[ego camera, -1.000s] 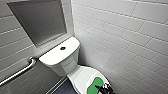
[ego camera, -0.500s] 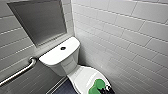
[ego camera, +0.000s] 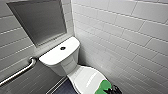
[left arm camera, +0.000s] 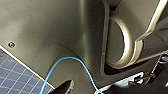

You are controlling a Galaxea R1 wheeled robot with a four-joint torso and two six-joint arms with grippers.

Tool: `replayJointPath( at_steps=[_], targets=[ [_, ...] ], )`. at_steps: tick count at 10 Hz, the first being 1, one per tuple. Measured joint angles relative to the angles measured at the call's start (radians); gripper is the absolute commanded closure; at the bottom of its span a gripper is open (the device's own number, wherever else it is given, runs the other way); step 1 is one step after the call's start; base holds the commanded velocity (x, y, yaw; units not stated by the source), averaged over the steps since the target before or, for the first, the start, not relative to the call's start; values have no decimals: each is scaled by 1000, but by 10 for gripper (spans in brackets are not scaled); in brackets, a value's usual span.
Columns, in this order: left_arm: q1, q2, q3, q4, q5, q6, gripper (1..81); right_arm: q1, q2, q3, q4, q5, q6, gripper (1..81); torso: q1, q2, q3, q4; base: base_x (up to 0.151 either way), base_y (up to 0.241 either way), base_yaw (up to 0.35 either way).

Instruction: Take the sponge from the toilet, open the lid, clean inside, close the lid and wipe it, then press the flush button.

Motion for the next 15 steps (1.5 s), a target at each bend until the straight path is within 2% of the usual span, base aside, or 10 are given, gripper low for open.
replayJointPath(
  at_steps=[2, 3, 5, 6, 10, 12, 15],
  targets=[
    [-13, -3, 14, 0, 0, 0, 10, 25, -104, 157, 0, 5, 0, 811, 0, 0, 0, 0, 0, 0, 0],
    [-21, -16, 33, 0, -3, 0, 10, 17, -190, 234, 0, 14, 1, 811, 0, 0, 0, 0, 0, 0, 0],
    [-40, -74, 117, 5, -2, 1, 10, -68, -343, 273, 0, 11, 2, 811, 0, 0, 0, 0, 0, 0, 0],
    [-57, -112, 180, 7, 0, 1, 10, -124, -385, 285, 0, 10, 2, 811, 0, 0, 0, 0, 0, 0, 0],
    [-128, -314, 526, 11, 8, -1, 10, -378, -402, 292, 0, 39, 1, 811, 0, 0, 0, 0, 0, 0, 0],
    [-197, -423, 683, 4, 25, -3, 10, -517, -402, 251, -7, 99, 1, 811, 0, 0, 0, 0, 0, 0, 0],
    [-341, -497, 774, -109, 61, -5, 10, -647, -357, 151, -34, 137, 0, 811, 0, 0, 0, 0, 0, 0, 0]
  ],
)
